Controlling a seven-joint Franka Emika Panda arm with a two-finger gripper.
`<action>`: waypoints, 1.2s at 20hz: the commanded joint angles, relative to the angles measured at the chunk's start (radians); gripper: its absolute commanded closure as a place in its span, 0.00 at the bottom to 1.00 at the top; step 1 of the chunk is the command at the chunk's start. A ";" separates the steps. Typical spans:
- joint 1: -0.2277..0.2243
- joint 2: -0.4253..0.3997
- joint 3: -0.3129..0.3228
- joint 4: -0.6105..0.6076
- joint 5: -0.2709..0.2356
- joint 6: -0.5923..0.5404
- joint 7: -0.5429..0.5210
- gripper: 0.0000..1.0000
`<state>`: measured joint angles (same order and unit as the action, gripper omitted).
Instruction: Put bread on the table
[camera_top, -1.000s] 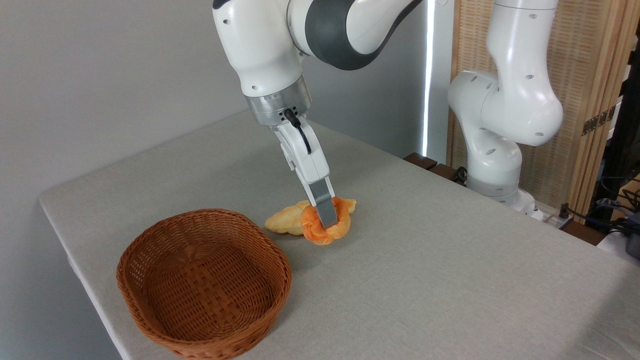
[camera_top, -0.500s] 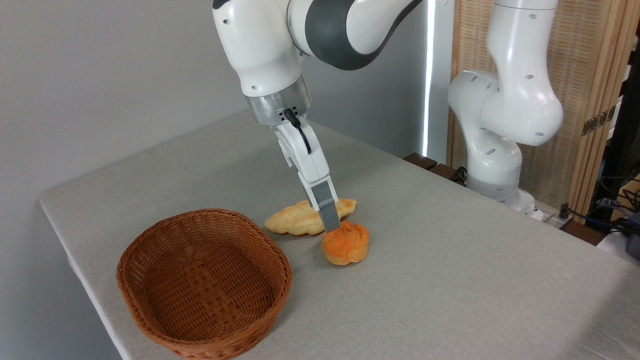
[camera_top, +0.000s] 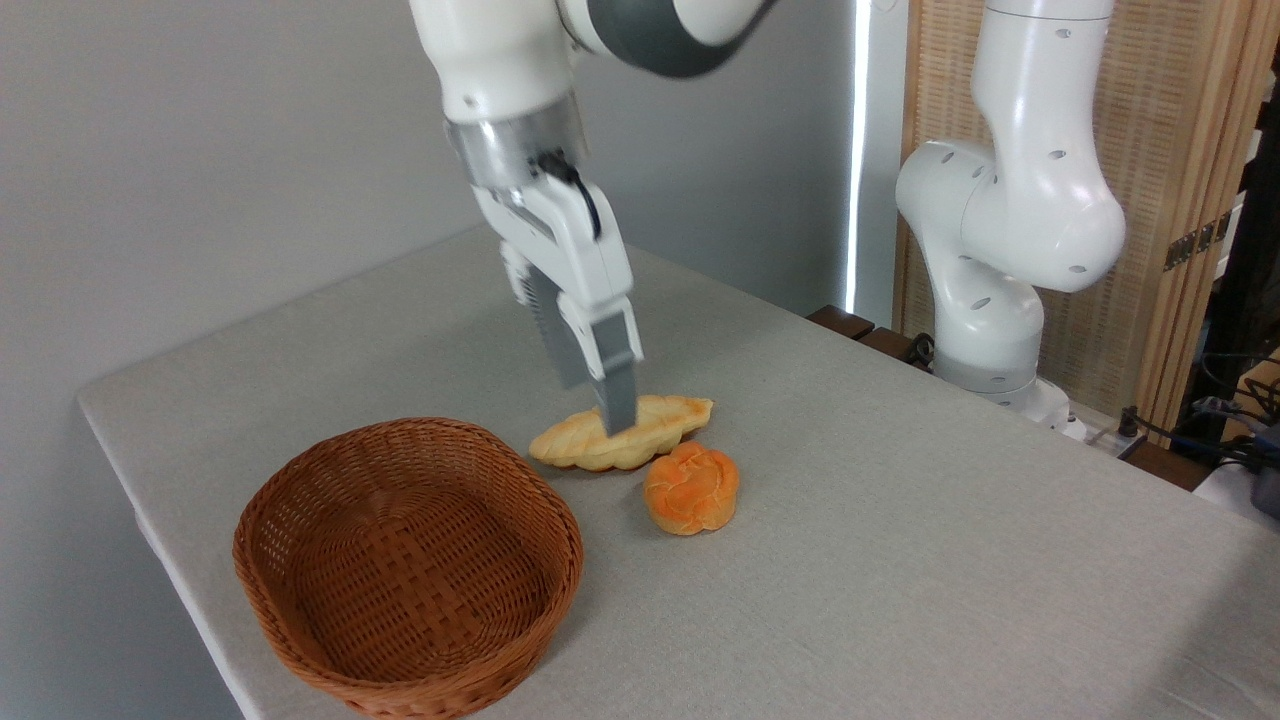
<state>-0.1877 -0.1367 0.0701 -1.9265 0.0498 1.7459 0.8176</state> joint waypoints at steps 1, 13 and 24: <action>-0.007 0.083 0.007 0.183 -0.048 -0.006 -0.077 0.00; 0.004 0.127 -0.033 0.261 -0.082 -0.022 -0.265 0.00; 0.129 0.123 -0.139 0.261 -0.082 -0.049 -0.229 0.00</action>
<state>-0.1678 -0.0117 0.0264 -1.6865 -0.0283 1.7336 0.5760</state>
